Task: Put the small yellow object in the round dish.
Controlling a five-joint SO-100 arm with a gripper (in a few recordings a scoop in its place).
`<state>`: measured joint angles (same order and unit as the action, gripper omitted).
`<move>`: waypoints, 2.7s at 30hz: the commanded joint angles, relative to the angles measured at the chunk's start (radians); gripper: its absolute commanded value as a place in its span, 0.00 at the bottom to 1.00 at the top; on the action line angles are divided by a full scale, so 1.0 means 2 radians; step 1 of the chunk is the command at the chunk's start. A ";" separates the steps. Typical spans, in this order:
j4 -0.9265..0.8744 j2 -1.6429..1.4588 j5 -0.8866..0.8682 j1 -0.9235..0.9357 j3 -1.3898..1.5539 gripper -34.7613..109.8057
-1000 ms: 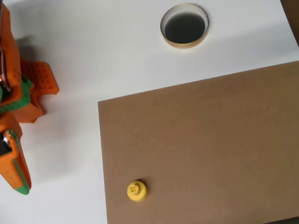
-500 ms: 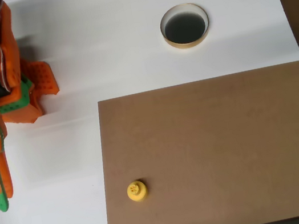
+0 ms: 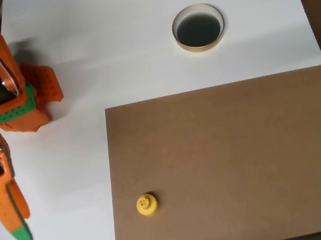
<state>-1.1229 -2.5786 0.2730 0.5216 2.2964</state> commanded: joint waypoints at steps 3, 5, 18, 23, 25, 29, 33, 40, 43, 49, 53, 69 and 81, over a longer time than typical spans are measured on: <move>-0.032 0.084 -0.003 -0.038 -0.092 0.42; -0.041 0.129 -0.006 -0.051 -0.113 0.42; -0.076 0.335 -0.010 -0.127 -0.212 0.43; -0.079 0.379 -0.013 -0.149 -0.235 0.43; -0.080 0.395 -0.016 -0.158 -0.243 0.43; -0.077 0.422 -0.024 -0.173 -0.260 0.43; -0.074 0.445 -0.028 -0.183 -0.277 0.43; -0.064 0.509 -0.032 -0.193 -0.314 0.42; -0.058 0.535 -0.036 -0.198 -0.326 0.42; -0.054 0.572 -0.048 -0.211 -0.350 0.41; -0.057 0.580 -0.054 -0.221 -0.360 0.41; -0.051 0.610 -0.063 -0.218 -0.364 0.38; -0.045 0.629 -0.071 -0.216 -0.375 0.25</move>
<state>-1.2072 -1.2947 0.1258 0.0844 1.6030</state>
